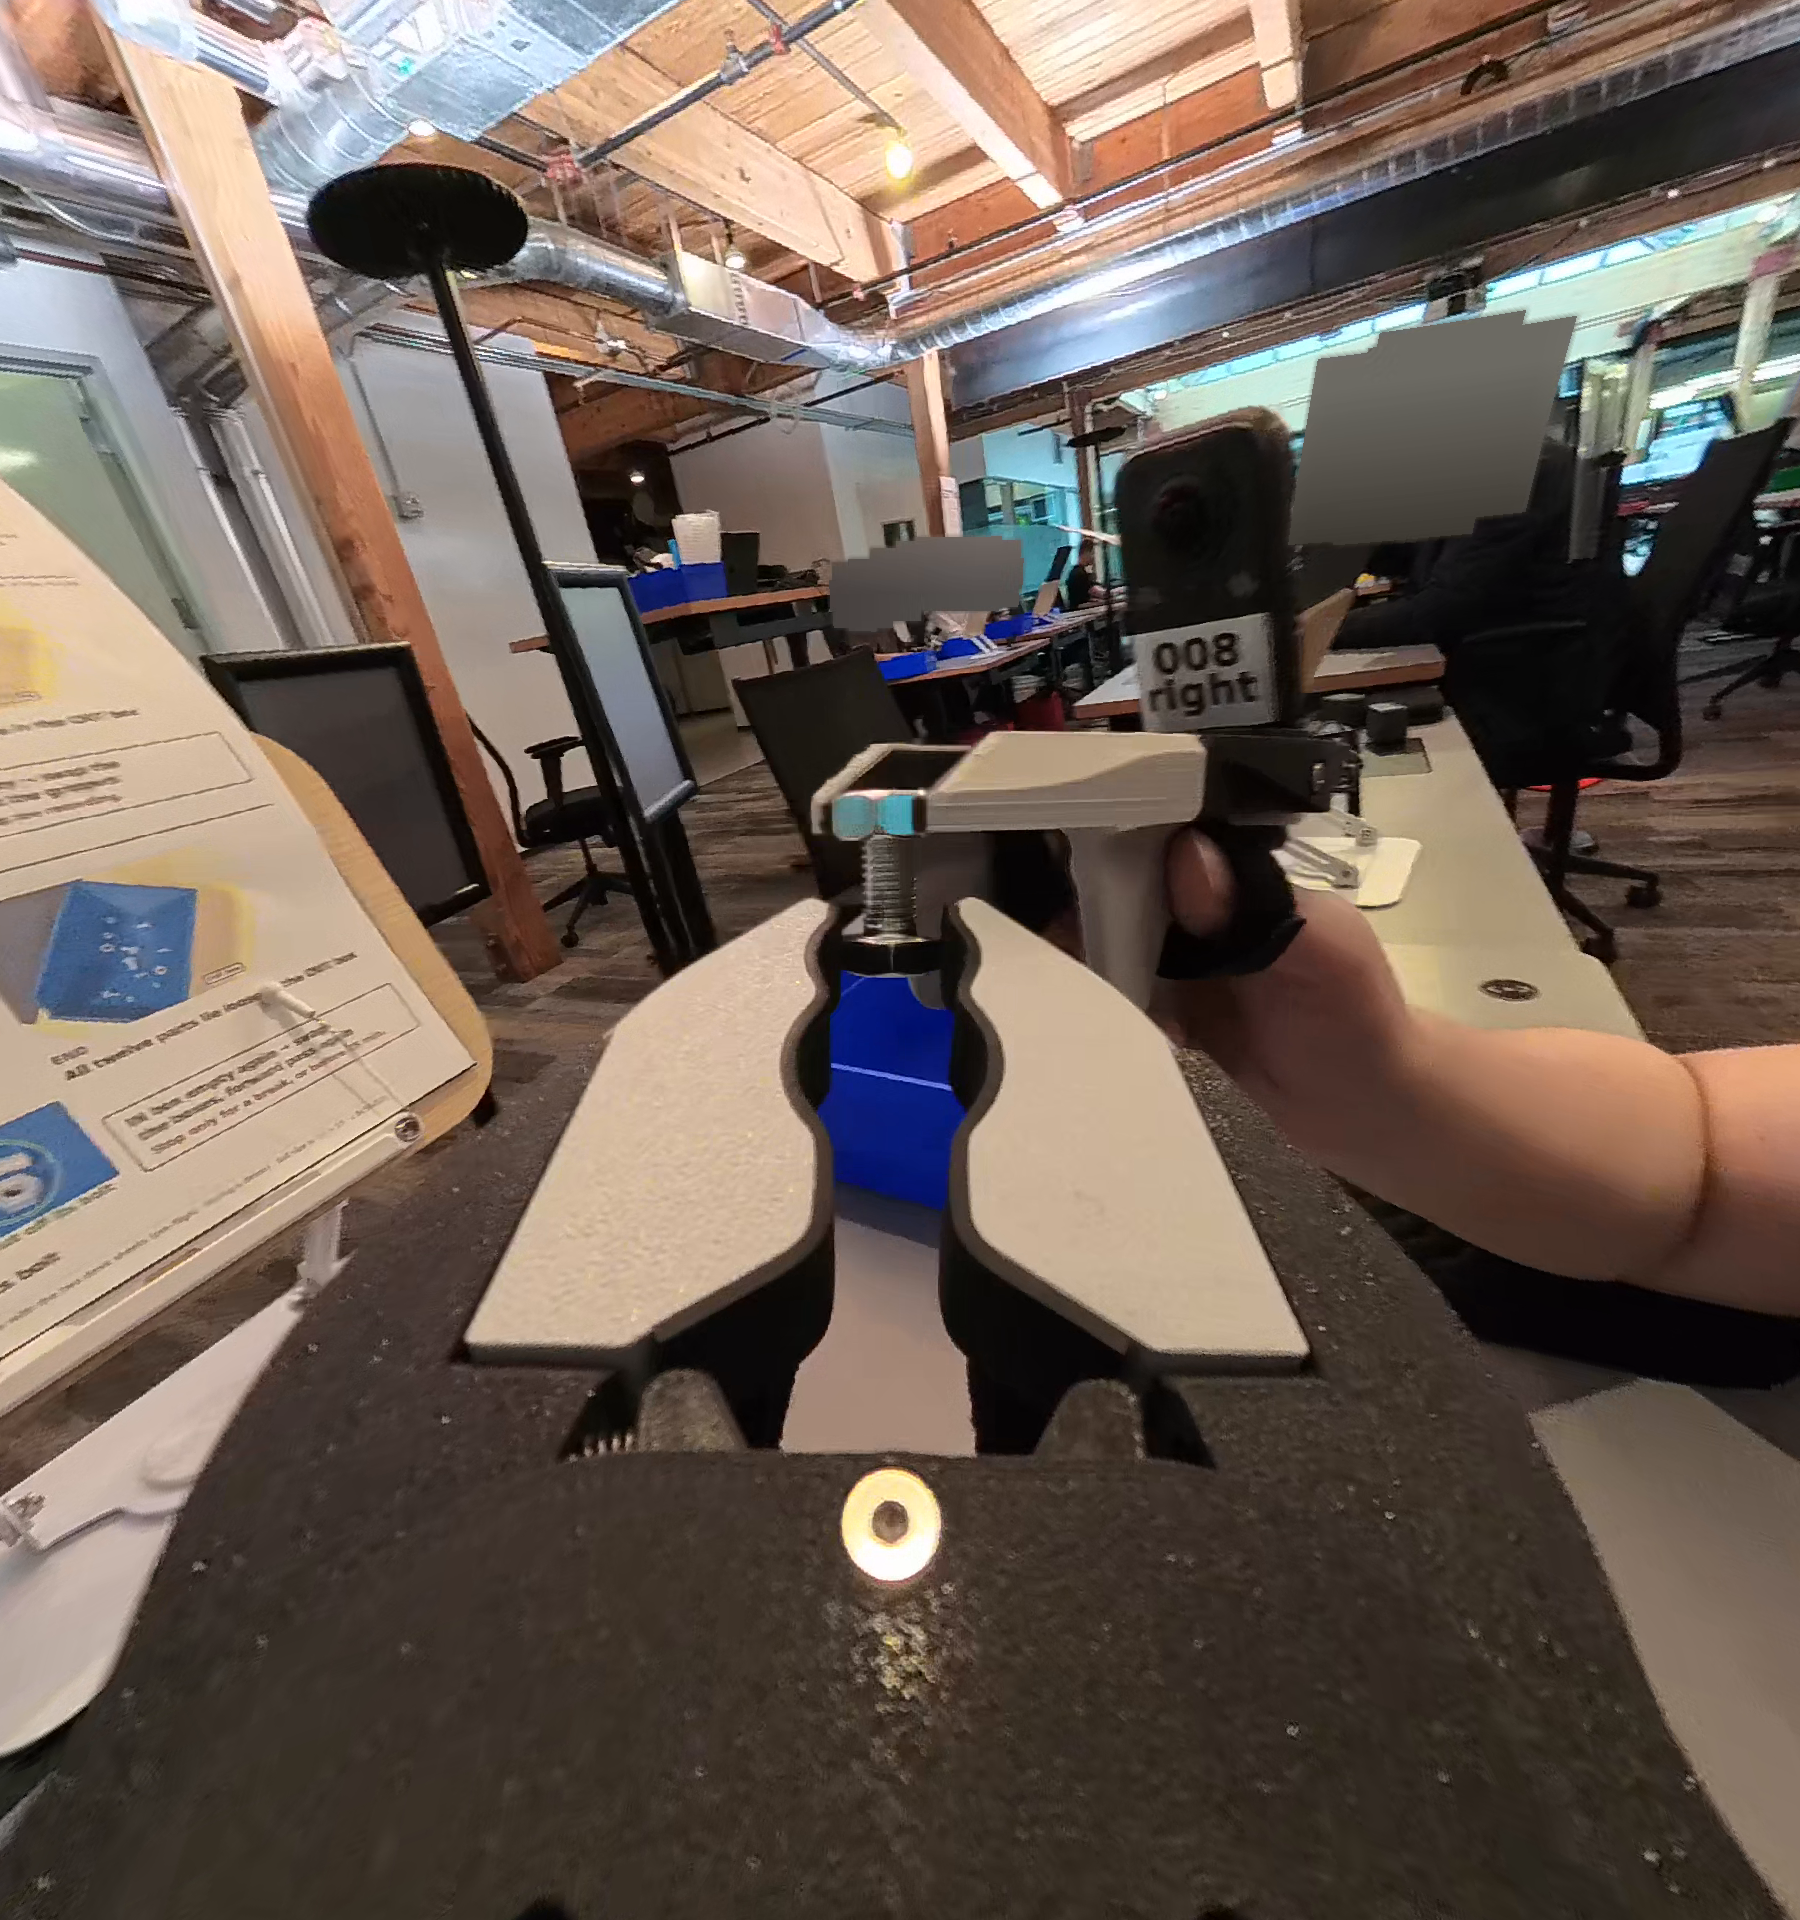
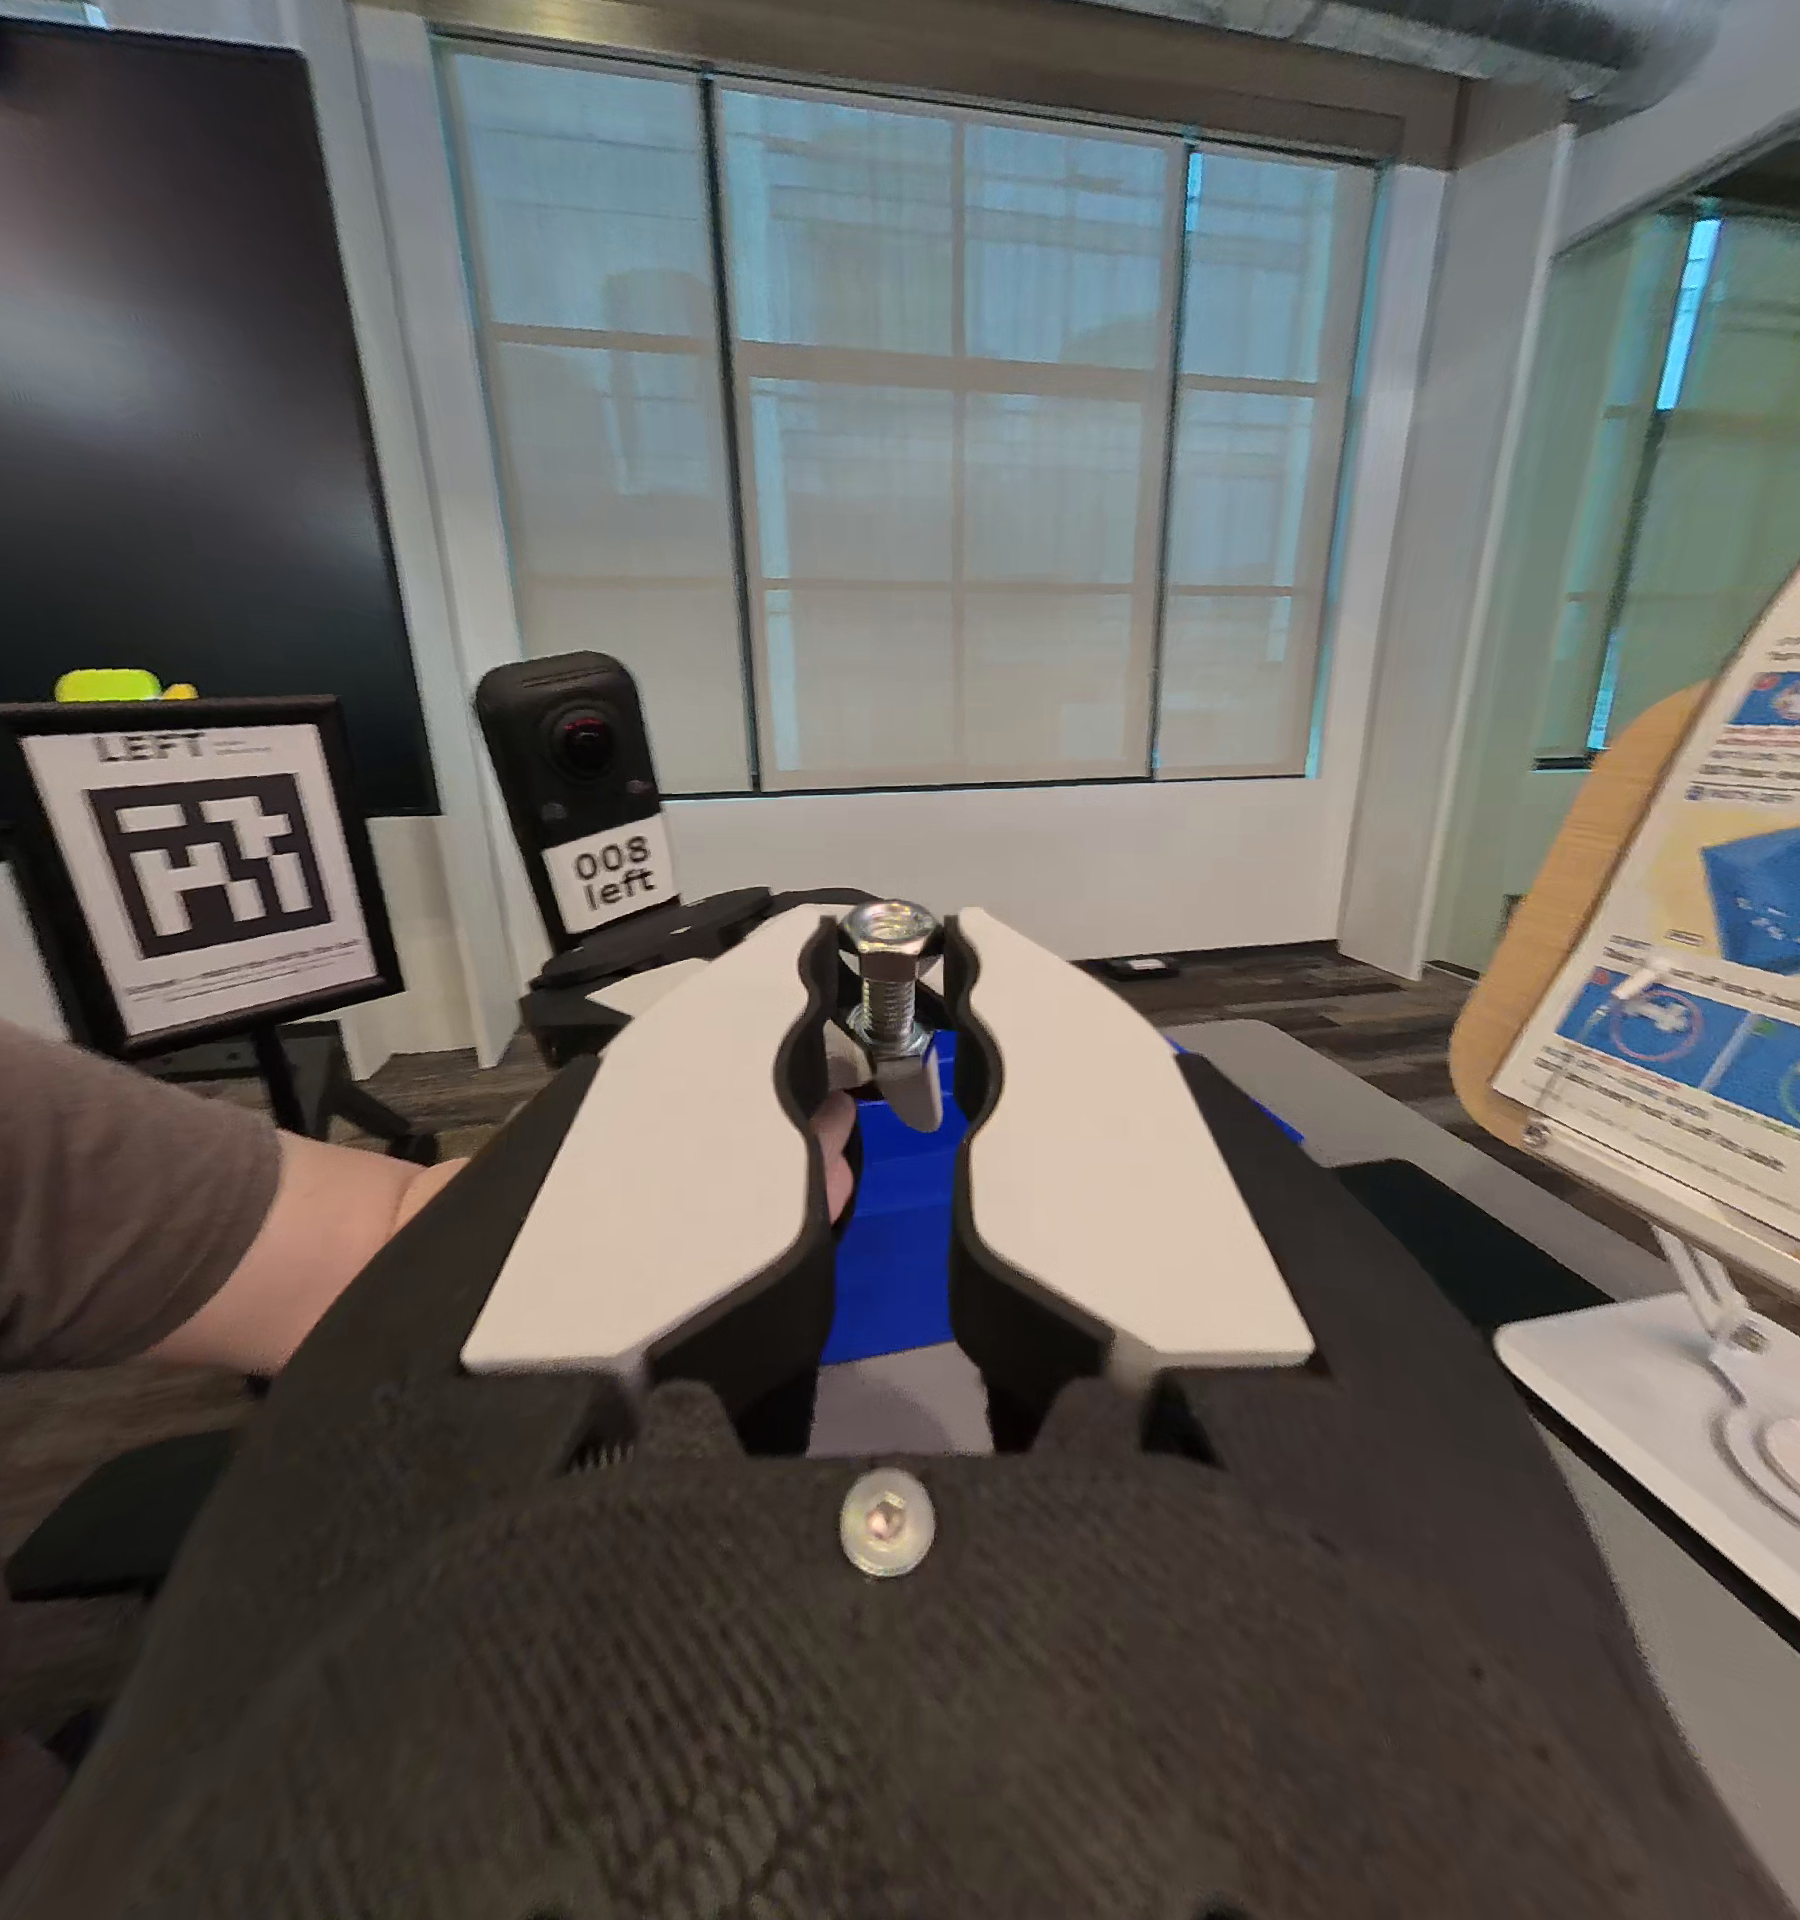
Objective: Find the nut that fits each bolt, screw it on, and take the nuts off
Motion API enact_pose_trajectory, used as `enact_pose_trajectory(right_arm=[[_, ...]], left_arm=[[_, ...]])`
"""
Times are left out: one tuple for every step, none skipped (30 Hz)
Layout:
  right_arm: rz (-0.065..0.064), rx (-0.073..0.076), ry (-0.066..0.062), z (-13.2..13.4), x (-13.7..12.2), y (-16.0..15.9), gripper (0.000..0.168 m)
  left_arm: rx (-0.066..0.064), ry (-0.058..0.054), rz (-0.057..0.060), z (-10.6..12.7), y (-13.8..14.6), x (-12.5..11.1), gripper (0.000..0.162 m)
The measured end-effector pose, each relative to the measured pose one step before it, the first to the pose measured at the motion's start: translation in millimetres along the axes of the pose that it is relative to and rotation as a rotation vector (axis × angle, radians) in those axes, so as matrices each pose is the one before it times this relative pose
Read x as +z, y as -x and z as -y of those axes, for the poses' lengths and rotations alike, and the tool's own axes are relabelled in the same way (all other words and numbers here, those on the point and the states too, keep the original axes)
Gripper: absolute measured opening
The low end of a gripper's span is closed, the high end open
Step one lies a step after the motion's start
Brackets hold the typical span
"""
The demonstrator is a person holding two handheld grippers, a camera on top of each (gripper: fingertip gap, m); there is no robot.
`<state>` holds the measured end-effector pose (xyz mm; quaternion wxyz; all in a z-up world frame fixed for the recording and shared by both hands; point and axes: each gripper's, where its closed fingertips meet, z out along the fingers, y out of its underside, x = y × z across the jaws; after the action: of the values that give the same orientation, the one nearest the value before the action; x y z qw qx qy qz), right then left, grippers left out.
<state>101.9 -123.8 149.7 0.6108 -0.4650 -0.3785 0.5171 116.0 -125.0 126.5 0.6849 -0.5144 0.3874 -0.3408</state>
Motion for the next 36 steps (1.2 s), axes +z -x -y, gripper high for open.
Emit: enact_pose_trajectory(right_arm=[[0.0362, 0.0012, -0.0003, 1.25, -0.5, 2.84, 0.02], [0.0416, -0.0028, 0.0021, 1.3, -0.62, 3.68, 0.02], [0.0452, -0.0082, 0.0056, 1.1, -0.79, 4.08, 0.02], [0.0466, -0.0117, 0.0074, 1.02, -1.17, 4.39, 0.02], [0.0549, -0.0097, 0.0076, 0.9, -1.42, 5.61, 0.02], [0.0652, -0.0028, 0.008, 0.53, -1.71, 6.78, 0.02], [0.0606, 0.0063, 0.0056, 0.44, -1.92, 6.05, 0.02], [0.0605, 0.0122, 0.0018, 0.19, -1.72, 6.28, 0.02], [0.0744, 0.0105, 0.0025, -0.75, -1.09, 8.59, 0.02], [0.0709, 0.0066, -0.0001, -1.28, -0.43, 8.7, 0.02], [0.0598, 0.0068, -0.0031, -1.16, 0.29, 7.55, 0.02], [0.056, 0.0105, -0.0011, -1.73, 1.06, 7.08, 0.02], [0.0405, 0.0101, -0.0032, -1.18, 1.45, 4.95, 0.02], [0.0249, 0.0051, -0.0063, -0.4, 1.08, 3.09, 0.02], [0.0211, 0.0019, -0.0083, 0.14, 0.58, 2.75, 0.02], [0.0189, 0.0026, -0.0065, 0.03, 0.33, 2.47, 0.02], [0.0151, 0.0039, -0.0014, -0.47, 0.54, 1.92, 0.02], [0.0107, 0.0022, -0.0012, -0.52, 0.73, 1.32, 0.02], [0.0039, 0.0007, -0.0038, 0.11, 0.58, 0.44, 0.02], [-0.0043, -0.0005, -0.0062, 0.77, 0.15, -0.63, 0.02], [-0.0119, -0.0043, -0.0078, 1.32, -0.52, -1.33, 0.02], [-0.0209, -0.0097, -0.0073, 1.61, -0.78, -2.26, 0.021], [-0.0331, -0.0114, -0.0096, 2.47, -0.93, -3.7, 0.03], [-0.0451, -0.0078, -0.0167, 4.17, -1.03, -5.11, 0.043], [-0.0546, -0.0061, -0.02, 5.11, -1.51, -6.45, 0.045], [-0.0722, -0.0091, -0.0161, 4.92, -1.55, -8.74, 0.045], [-0.0751, -0.0208, -0.0101, 3.64, -1.22, -8.31, 0.046], [-0.0635, -0.0329, -0.01, 2.92, -0.42, -5.72, 0.046], [-0.0877, -0.0309, -0.007, 1.78, 0.29, -8.44, 0.045], [-0.1012, -0.0306, 0.0068, -0.79, 0.96, -9.76, 0.046], [-0.0829, -0.0326, 0.0133, -2.65, 1.74, -6.42, 0.046], [-0.0623, -0.0289, 0.0086, -2.68, 1.96, -3.11, 0.046], [-0.044, -0.0201, 0.0076, -2.81, 2.28, -0.81, 0.045], [-0.0417, -0.0056, 0.013, -3.68, 2.37, -1.2, 0.044], [-0.0357, 0.0063, 0.0133, -3.76, 1.79, -1.75, 0.043], [-0.0229, 0.0159, 0.0071, -2.97, 1.04, -1.35, 0.04]], left_arm=[[-0.0112, -0.0033, -0.0256, 1.51, -2.84, -0.19, 0.018], [-0.0161, -0.0024, -0.0344, 1.59, -3.6, -0.16, 0.018], [-0.0222, 0.0017, -0.0446, 1.07, -4.58, 0.1, 0.018], [-0.0274, 0.0004, -0.0492, 1.26, -4.82, -0.22, 0.018], [-0.0259, -0.0021, -0.0575, 1.17, -5.99, -0.07, 0.018], [-0.0265, 0.0032, -0.0709, 0.13, -7.94, 0.39, 0.018], [-0.0285, 0.0006, -0.0561, 0.47, -6.32, 0.43, 0.018], [-0.0257, -0.0027, -0.0526, -0.15, -6.21, 0.94, 0.018], [-0.0359, 0.0088, -0.0802, -1.89, -9.73, 1.91, 0.018], [-0.0401, 0.0087, -0.0743, -2.16, -8.91, 2.07, 0.018], [-0.0316, 0.0017, -0.0583, -2.39, -6.94, 2.53, 0.018], [-0.0345, 0.0097, -0.0634, -3.27, -7.36, 2.52, 0.018], [-0.0236, 0.004, -0.0407, -2.53, -4.65, 2.58, 0.018], [-0.0093, -0.0028, -0.0221, -1.21, -2.56, 1.75, 0.018], [-0.0033, -0.0091, -0.0178, 0.14, -2.41, 1.12, 0.018], [-0.011, -0.0021, -0.0192, -0.22, -2.38, 0.85, 0.018], [-0.0162, 0.0058, -0.0177, -1.13, -1.85, 0.79, 0.018], [-0.0102, 0.0014, -0.0154, -0.72, -1.58, 0.5, 0.018], [-0.002, -0.0042, -0.0061, 0.18, -0.7, 0.18, 0.018], [0.003, -0.0074, 0.0043, 0.82, 0.52, -0.25, 0.018], [0.0047, -0.0107, 0.0102, 1.82, 1.07, -0.71, 0.018], [0.0055, -0.011, 0.0164, 2.15, 2.08, -1.15, 0.018], [0.007, -0.0104, 0.0167, 2.22, 2.03, -1.53, 0.018], [0.0093, -0.0129, 0.017, 2.73, 2.02, -1.78, 0.018], [0.0171, -0.0209, 0.0322, 4.05, 3.75, -2.38, 0.018], [0.0323, -0.0155, 0.0644, 3.51, 7.55, -2.83, 0.018], [0.0503, -0.0047, 0.0904, 2.08, 10.72, -3.22, 0.018], [0.057, 0.0048, 0.0908, 0.72, 10.53, -2.87, 0.018], [0.0566, 0.0088, 0.0961, -0.17, 11.0, -2.21, 0.017], [0.0462, 0.0002, 0.0866, 0.47, 9.63, -1.91, 0.017], [0.0317, -0.0076, 0.0637, 0.85, 6.94, -1.56, 0.017], [0.0254, -0.0093, 0.0463, 0.93, 4.64, -1.14, 0.018], [0.0151, -0.0066, 0.0392, 0.59, 4.17, -0.94, 0.018], [0.0136, -0.0047, 0.0331, 0.35, 3.63, -0.78, 0.018], [0.0149, 0.001, 0.0211, -0.18, 2.13, -0.64, 0.018], [0.0136, -0.0024, 0.0157, 0.5, 1.45, -0.55, 0.018]])
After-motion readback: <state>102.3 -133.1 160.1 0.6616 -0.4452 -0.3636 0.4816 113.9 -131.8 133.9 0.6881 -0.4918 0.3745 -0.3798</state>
